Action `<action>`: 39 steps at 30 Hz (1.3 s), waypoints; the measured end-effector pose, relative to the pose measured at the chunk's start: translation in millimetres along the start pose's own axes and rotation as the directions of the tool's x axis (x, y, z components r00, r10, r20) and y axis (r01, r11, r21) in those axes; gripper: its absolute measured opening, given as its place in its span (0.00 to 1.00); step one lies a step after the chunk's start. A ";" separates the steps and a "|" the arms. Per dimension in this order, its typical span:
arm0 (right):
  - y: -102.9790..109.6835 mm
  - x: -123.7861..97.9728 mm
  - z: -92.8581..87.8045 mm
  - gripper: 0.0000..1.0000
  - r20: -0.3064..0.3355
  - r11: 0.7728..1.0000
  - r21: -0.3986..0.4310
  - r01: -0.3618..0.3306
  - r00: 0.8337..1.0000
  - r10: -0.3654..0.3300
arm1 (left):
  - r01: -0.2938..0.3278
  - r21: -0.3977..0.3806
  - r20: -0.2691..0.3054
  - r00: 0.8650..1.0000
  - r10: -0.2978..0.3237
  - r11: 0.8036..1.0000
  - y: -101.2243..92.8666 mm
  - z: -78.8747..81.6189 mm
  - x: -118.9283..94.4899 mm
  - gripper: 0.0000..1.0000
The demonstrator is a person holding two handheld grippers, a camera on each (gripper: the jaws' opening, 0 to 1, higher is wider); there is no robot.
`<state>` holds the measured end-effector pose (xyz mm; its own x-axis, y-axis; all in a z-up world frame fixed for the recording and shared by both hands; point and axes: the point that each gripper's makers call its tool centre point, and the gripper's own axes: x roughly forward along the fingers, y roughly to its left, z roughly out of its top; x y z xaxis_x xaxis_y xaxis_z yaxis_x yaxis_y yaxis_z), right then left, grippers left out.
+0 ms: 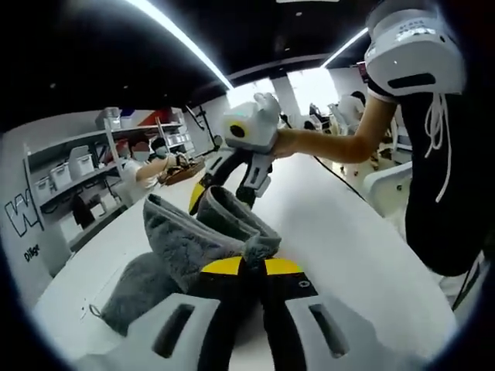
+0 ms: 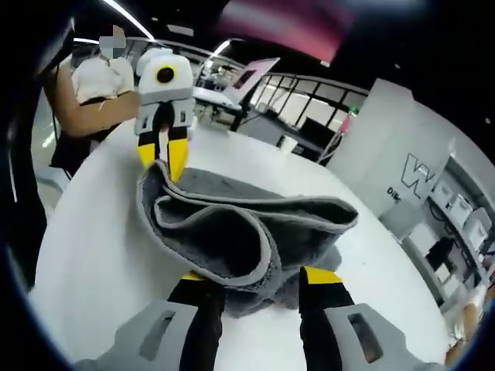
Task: Open the folded towel by lifting each exposed corner and separating the folded layers until the towel lies flat within the target outline without major curled edges
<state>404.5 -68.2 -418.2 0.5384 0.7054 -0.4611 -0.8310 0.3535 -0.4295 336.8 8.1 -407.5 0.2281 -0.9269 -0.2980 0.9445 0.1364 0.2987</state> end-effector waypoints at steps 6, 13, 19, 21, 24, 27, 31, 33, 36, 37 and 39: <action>22.2 -9.1 2.6 0.16 0.018 0.999 -0.010 -0.043 0.999 0.043 | 0.003 0.006 -0.021 1.000 -0.003 1.000 -9.6 -2.4 -0.1 0.07; 43.3 -17.3 -1.1 0.02 0.012 0.996 -0.007 -0.091 0.996 0.091 | 0.001 0.006 -0.037 0.999 -0.001 1.000 -15.6 -5.1 -1.0 0.07; 57.0 -21.3 -6.8 0.02 0.002 0.994 -0.006 -0.109 0.994 0.109 | 0.006 0.006 -0.059 0.998 -0.006 1.000 -23.1 -9.2 -3.0 0.07; 61.3 -22.9 -7.9 0.02 0.007 0.993 0.005 -0.115 0.993 0.114 | 0.005 0.003 -0.064 0.998 -0.005 1.000 -25.0 -10.5 -4.1 0.07; 66.9 -24.4 -10.8 0.01 0.005 0.993 0.013 -0.118 0.993 0.118 | 0.004 0.002 -0.072 0.997 -0.003 1.000 -28.0 -12.6 -6.5 0.07; 72.8 -25.8 -13.4 0.01 -0.002 0.993 0.013 -0.121 0.993 0.121 | 0.002 -0.009 -0.076 0.997 -0.003 1.000 -30.5 -14.1 -7.7 0.07; 79.3 -28.0 -14.9 0.01 -0.007 0.993 0.009 -0.122 0.993 0.122 | -0.001 -0.015 -0.078 0.997 0.000 1.000 -35.0 -15.4 -10.3 0.07; 84.2 -29.4 -16.3 0.02 -0.008 0.992 0.013 -0.123 0.992 0.123 | -0.003 -0.018 -0.078 0.997 0.002 1.000 -36.9 -15.8 -11.3 0.07; 88.9 -30.3 -19.0 0.02 -0.010 0.992 0.021 -0.123 0.992 0.124 | -0.009 -0.025 -0.081 0.997 0.007 1.000 -40.3 -17.6 -12.3 0.07; 89.9 -30.4 -19.8 0.02 -0.011 0.992 0.025 -0.122 0.992 0.123 | -0.010 -0.028 -0.084 0.996 0.008 1.000 -41.7 -18.8 -12.2 0.07; 91.6 -30.7 -20.9 0.03 -0.011 0.992 0.027 -0.122 0.992 0.122 | -0.012 -0.030 -0.089 0.996 0.009 0.999 -43.7 -20.4 -11.8 0.07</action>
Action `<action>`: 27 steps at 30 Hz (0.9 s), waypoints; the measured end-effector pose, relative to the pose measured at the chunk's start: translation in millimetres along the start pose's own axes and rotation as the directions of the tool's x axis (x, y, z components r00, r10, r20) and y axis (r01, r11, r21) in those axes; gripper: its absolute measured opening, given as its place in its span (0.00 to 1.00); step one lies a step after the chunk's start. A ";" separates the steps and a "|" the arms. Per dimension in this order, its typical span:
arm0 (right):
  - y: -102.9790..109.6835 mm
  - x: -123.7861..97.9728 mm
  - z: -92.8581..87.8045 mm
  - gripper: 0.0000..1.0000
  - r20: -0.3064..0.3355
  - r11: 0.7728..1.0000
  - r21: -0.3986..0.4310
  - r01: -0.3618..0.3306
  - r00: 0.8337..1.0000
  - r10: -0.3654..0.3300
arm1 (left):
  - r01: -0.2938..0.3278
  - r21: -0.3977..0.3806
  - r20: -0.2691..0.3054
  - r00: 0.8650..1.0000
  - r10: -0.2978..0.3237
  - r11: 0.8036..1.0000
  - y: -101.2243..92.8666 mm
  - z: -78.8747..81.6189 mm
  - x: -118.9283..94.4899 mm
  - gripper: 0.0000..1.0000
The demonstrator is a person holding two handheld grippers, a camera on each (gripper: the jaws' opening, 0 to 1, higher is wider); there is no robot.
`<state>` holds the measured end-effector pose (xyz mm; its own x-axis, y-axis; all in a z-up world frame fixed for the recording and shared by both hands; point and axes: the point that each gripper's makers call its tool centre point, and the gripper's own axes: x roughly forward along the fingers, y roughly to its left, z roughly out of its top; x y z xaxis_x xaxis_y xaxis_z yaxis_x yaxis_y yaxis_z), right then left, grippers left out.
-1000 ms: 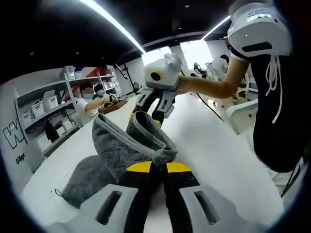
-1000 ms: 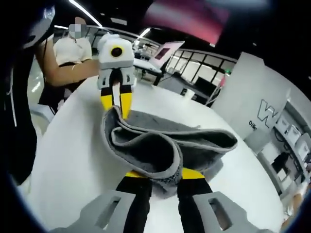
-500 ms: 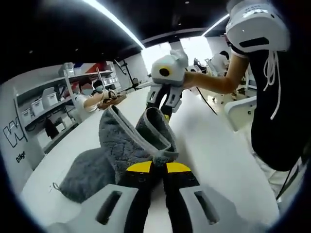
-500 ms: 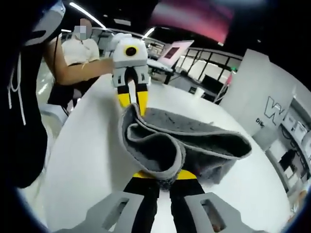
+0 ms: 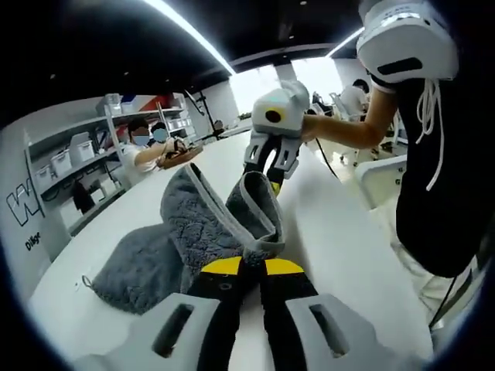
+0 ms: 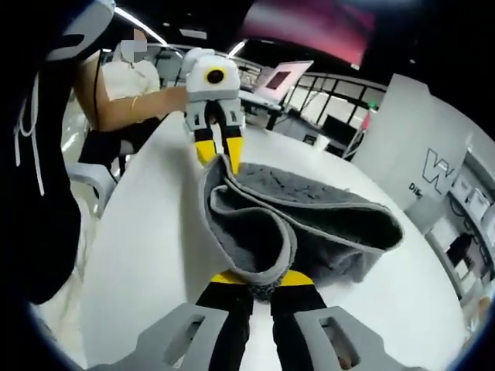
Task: Open the folded towel by lifting each exposed corner and separating the folded layers until the towel lies flat within the target outline without major curled edges
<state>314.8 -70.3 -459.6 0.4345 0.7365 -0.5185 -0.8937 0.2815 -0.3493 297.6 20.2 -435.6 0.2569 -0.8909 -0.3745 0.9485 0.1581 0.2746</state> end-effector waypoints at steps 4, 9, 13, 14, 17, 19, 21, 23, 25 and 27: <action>2.7 0.0 -1.9 0.03 0.004 1.000 0.013 0.005 1.000 -0.005 | -0.002 -0.004 -0.009 1.000 0.002 1.000 -3.6 -2.6 0.8 0.07; 6.3 -0.4 -4.4 0.03 0.003 1.000 0.026 0.008 1.000 -0.008 | -0.006 -0.010 -0.012 1.000 0.006 1.000 -5.5 -4.3 1.2 0.07; 8.7 -1.9 -6.8 0.04 0.003 0.999 0.040 0.013 1.000 -0.013 | -0.013 -0.023 -0.013 1.000 0.012 1.000 -7.4 -7.3 1.1 0.07; 9.2 -2.3 -7.0 0.05 0.004 0.999 0.043 0.014 1.000 -0.014 | -0.013 -0.025 -0.014 1.000 0.013 1.000 -7.7 -7.8 1.1 0.07; 11.3 -3.9 -8.5 0.05 0.002 0.998 0.054 0.016 1.000 -0.016 | -0.014 -0.034 -0.021 1.000 0.014 0.999 -10.5 -11.5 1.3 0.07; 12.3 -4.9 -9.2 0.05 0.001 0.998 0.058 0.017 1.000 -0.017 | -0.014 -0.032 -0.019 1.000 0.013 0.999 -13.2 -12.7 1.5 0.07; 13.1 -5.6 -9.8 0.05 0.001 0.998 0.062 0.016 1.000 -0.016 | -0.013 -0.032 -0.018 1.000 0.012 0.999 -14.8 -12.9 2.0 0.07; 14.3 -6.2 -10.8 0.05 -0.005 0.998 0.065 0.015 1.000 -0.015 | -0.017 -0.040 -0.020 1.000 0.016 0.999 -14.9 -14.2 2.4 0.07; 15.7 -7.2 -10.9 0.06 -0.005 0.998 0.065 0.015 1.000 -0.015 | -0.019 -0.048 -0.021 1.000 0.018 0.999 -15.3 -15.7 2.5 0.07; 16.8 -8.1 -10.9 0.06 -0.004 0.998 0.068 0.014 1.000 -0.014 | -0.021 -0.050 -0.023 1.000 0.020 0.999 -16.1 -17.3 2.1 0.07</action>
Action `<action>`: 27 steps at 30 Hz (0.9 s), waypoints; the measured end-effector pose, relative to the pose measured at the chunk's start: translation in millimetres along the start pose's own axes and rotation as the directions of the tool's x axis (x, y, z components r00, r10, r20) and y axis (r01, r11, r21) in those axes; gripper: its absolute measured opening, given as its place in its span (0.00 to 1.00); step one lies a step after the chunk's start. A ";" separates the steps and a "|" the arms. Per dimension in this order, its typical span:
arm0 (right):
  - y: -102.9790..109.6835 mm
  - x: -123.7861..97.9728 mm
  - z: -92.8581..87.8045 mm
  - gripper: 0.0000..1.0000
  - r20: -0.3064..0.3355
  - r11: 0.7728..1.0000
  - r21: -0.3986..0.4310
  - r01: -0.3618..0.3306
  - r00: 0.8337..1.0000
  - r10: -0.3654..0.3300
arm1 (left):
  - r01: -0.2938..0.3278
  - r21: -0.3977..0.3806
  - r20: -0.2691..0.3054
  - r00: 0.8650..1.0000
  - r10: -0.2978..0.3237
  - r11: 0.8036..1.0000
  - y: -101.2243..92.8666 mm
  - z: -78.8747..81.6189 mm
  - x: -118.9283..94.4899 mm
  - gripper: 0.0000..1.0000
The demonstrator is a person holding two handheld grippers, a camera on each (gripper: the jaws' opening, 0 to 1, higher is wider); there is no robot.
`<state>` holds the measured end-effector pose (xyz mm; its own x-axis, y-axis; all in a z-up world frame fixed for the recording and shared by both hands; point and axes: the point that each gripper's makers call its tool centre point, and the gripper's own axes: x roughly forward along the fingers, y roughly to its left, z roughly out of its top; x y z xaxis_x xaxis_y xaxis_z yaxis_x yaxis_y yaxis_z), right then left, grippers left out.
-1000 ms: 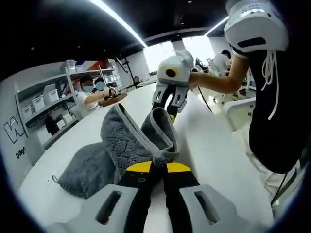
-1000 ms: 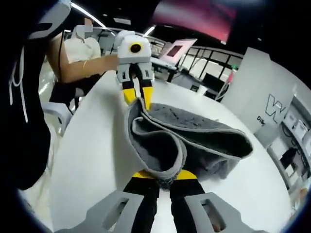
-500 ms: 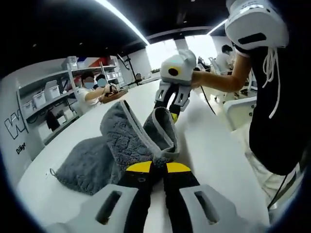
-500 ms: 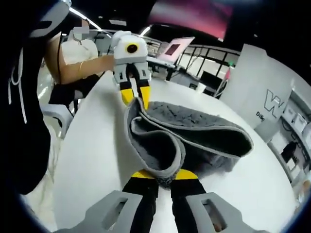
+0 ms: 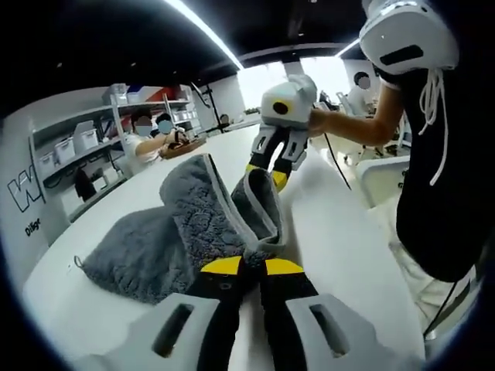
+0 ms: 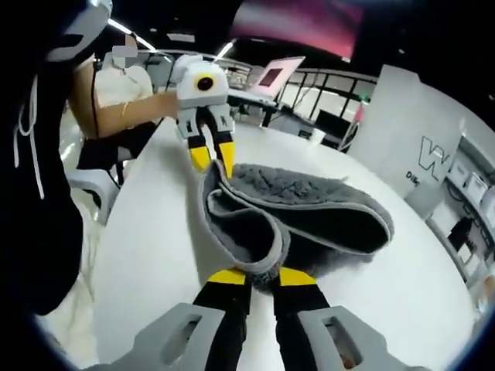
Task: Open the folded towel by lifting each exposed corner and separating the folded layers until the towel lies flat within the target outline without major curled edges
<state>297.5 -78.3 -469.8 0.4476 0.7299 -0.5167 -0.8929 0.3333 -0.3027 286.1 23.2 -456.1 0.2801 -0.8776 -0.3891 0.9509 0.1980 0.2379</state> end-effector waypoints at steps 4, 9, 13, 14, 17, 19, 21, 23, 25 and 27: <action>1.6 -3.6 -0.5 0.06 -0.001 1.000 0.005 0.001 1.000 -0.001 | -0.005 -0.012 0.004 1.000 0.005 1.000 -0.2 -1.9 -1.5 0.08; 3.0 -6.8 -1.4 0.06 -0.002 1.000 0.013 0.001 1.000 -0.001 | -0.011 -0.025 0.012 1.000 0.011 1.000 -0.8 -2.8 -2.6 0.09; 4.2 -7.5 -3.6 0.06 -0.005 1.000 0.022 0.000 1.000 0.000 | -0.033 -0.063 0.025 0.999 0.035 0.997 -0.2 -2.9 -2.3 0.09; 4.7 -7.7 -3.8 0.06 -0.004 1.000 0.025 -0.001 1.000 0.001 | -0.038 -0.067 0.029 0.999 0.040 0.997 -0.3 -3.3 -2.8 0.09; 5.8 -8.5 -3.9 0.06 -0.006 1.000 0.024 -0.001 1.000 0.001 | -0.051 -0.078 0.033 0.998 0.054 0.996 -0.6 -3.9 -4.6 0.10; 7.1 -9.6 -3.7 0.06 -0.006 1.000 0.023 -0.002 1.000 0.002 | -0.058 -0.079 0.028 0.998 0.060 0.995 -1.4 -4.8 -5.2 0.10; 8.3 -11.2 -3.0 0.06 -0.006 1.000 0.024 -0.002 1.000 0.002 | -0.061 -0.080 0.022 0.998 0.062 0.995 -2.5 -5.7 -5.7 0.11; 8.9 -12.7 -2.7 0.06 -0.004 1.000 0.026 0.001 1.000 -0.001 | -0.066 -0.084 0.020 0.997 0.068 0.994 -3.8 -5.9 -7.2 0.12; 9.8 -15.2 -3.0 0.05 -0.003 1.000 0.030 0.003 1.000 -0.003 | -0.071 -0.090 0.022 0.997 0.073 0.993 -4.4 -5.8 -8.5 0.13; 10.7 -17.6 -4.0 0.05 -0.003 0.999 0.035 0.006 1.000 -0.006 | -0.074 -0.101 0.022 0.997 0.077 0.992 -6.0 -6.1 -10.5 0.14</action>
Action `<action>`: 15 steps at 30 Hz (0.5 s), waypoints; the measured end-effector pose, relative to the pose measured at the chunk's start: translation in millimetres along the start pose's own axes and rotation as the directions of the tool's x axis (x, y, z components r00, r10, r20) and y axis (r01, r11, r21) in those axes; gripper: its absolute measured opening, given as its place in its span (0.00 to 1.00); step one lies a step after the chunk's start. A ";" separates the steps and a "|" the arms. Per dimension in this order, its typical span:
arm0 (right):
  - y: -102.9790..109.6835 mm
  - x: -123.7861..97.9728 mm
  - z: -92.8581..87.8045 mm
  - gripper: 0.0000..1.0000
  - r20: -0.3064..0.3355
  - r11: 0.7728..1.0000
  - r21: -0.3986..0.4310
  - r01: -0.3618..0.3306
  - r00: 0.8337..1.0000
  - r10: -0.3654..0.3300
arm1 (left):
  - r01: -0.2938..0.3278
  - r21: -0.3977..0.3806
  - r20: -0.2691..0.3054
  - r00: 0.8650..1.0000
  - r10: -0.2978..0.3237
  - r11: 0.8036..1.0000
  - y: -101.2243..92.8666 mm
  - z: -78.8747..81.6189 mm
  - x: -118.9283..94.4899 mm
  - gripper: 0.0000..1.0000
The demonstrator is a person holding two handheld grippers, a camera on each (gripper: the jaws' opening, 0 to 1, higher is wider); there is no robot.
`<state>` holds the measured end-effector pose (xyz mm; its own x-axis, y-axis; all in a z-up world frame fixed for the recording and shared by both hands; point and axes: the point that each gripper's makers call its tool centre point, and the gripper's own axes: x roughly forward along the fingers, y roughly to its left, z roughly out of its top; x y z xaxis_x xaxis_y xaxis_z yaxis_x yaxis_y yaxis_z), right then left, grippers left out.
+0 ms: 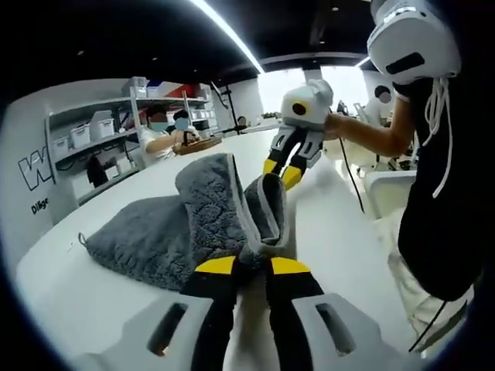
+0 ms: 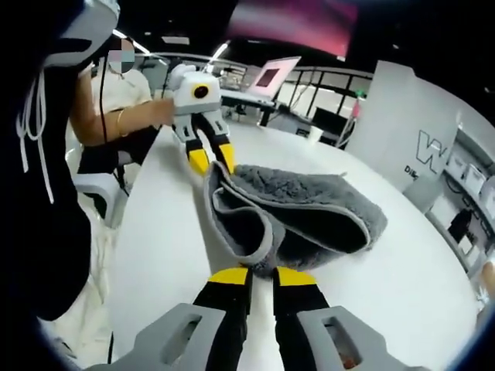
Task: Open the folded towel by lifting each exposed corner and separating the folded layers until the towel lies flat within the target outline without major curled edges
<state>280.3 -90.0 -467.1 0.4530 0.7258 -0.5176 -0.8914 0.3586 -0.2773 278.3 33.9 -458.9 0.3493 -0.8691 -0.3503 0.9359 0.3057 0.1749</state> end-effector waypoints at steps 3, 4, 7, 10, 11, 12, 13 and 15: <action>0.6 -2.6 -1.9 0.05 -0.002 1.000 0.007 0.002 1.000 -0.002 | 0.003 -0.004 -0.006 1.000 -0.003 1.000 -4.3 0.3 -3.0 0.18; 0.2 -3.4 -3.3 0.04 -0.006 1.000 0.010 0.003 1.000 -0.002 | 0.006 -0.005 -0.006 1.000 -0.006 1.000 -5.2 0.7 -3.6 0.19; -0.6 -6.3 -5.4 0.03 -0.010 1.000 0.014 0.003 1.000 -0.003 | 0.014 -0.009 0.008 1.000 -0.014 1.000 -11.3 6.8 -7.4 0.20; -4.2 -9.5 -6.3 0.02 -0.005 1.000 0.023 0.016 1.000 -0.016 | 0.013 -0.007 0.018 1.000 -0.013 1.000 -13.6 11.8 -8.8 0.19; -6.1 -10.9 -6.7 0.02 -0.002 0.999 0.027 0.024 1.000 -0.024 | 0.012 -0.007 0.020 1.000 -0.012 1.000 -13.9 13.2 -8.8 0.20; -8.1 -12.4 -6.5 0.02 0.002 0.999 0.031 0.033 0.999 -0.033 | 0.009 -0.006 0.022 1.000 -0.009 1.000 -14.1 15.1 -8.5 0.20; -8.8 -13.0 -6.4 0.01 0.003 0.999 0.033 0.035 0.999 -0.035 | 0.008 -0.005 0.024 1.000 -0.008 1.000 -14.3 16.3 -8.2 0.20; -12.6 -16.1 -5.2 0.01 0.009 0.998 0.036 0.051 0.999 -0.051 | 0.003 -0.003 0.030 1.000 -0.003 1.000 -13.9 19.9 -6.7 0.20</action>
<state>284.3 -109.2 -459.5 0.4981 0.7117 -0.4953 -0.8670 0.4164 -0.2737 262.1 27.8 -440.7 0.3452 -0.8813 -0.3228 0.9371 0.3043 0.1711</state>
